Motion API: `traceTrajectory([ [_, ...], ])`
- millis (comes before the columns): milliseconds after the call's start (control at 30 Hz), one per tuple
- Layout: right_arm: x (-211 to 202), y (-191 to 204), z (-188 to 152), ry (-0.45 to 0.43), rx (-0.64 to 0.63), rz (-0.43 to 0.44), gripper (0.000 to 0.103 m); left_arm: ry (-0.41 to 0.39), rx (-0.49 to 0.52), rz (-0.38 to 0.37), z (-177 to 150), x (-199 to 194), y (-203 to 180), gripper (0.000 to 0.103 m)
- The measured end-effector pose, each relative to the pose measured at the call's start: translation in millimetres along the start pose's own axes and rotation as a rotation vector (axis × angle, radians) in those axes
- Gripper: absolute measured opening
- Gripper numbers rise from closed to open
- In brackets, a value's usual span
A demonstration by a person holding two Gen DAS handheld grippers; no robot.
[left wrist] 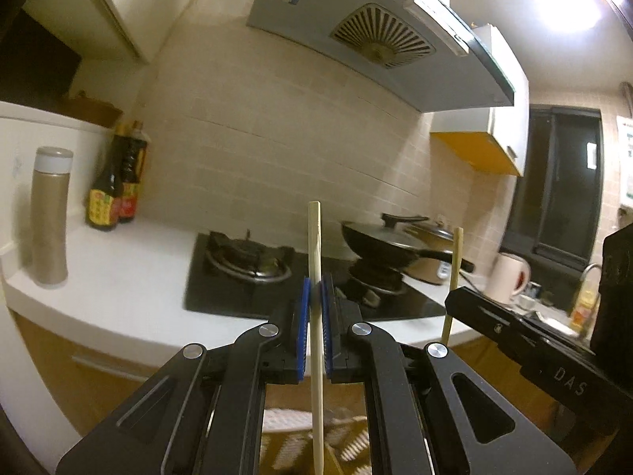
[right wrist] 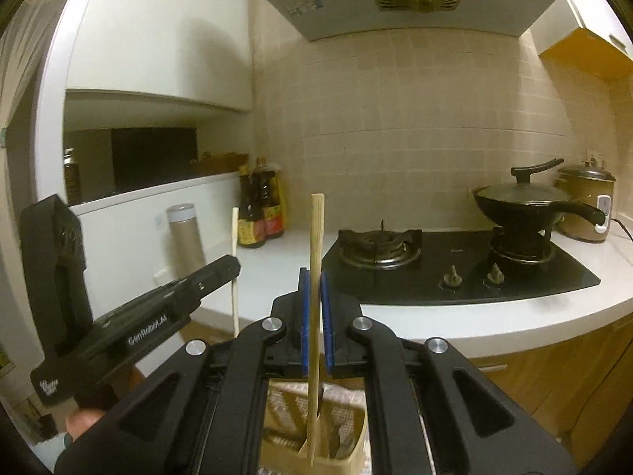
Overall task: Organize utensils
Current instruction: 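Lift both chopsticks, lower them into the beige caddy and open both grippers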
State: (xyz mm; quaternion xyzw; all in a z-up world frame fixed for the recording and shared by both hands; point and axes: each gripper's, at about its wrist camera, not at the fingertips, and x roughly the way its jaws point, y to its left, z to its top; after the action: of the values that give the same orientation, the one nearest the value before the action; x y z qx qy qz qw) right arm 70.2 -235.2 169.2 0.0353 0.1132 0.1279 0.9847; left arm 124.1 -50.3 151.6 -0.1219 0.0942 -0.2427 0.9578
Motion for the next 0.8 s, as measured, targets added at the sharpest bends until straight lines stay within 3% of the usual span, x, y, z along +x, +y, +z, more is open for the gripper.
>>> traceTrajectory([
  [300, 37.6, -6.4, -29.5, -0.01, -0.028, -0.036, 0.004, -0.03, 0.022, 0.047, -22.0, 20.3, 9.4, 0.004],
  [800, 42.6, -8.8, -59.8, 0.03, -0.041, -0.032, 0.004, 0.042, 0.027, 0.036, -48.3, 28.4, 18.4, 0.004],
])
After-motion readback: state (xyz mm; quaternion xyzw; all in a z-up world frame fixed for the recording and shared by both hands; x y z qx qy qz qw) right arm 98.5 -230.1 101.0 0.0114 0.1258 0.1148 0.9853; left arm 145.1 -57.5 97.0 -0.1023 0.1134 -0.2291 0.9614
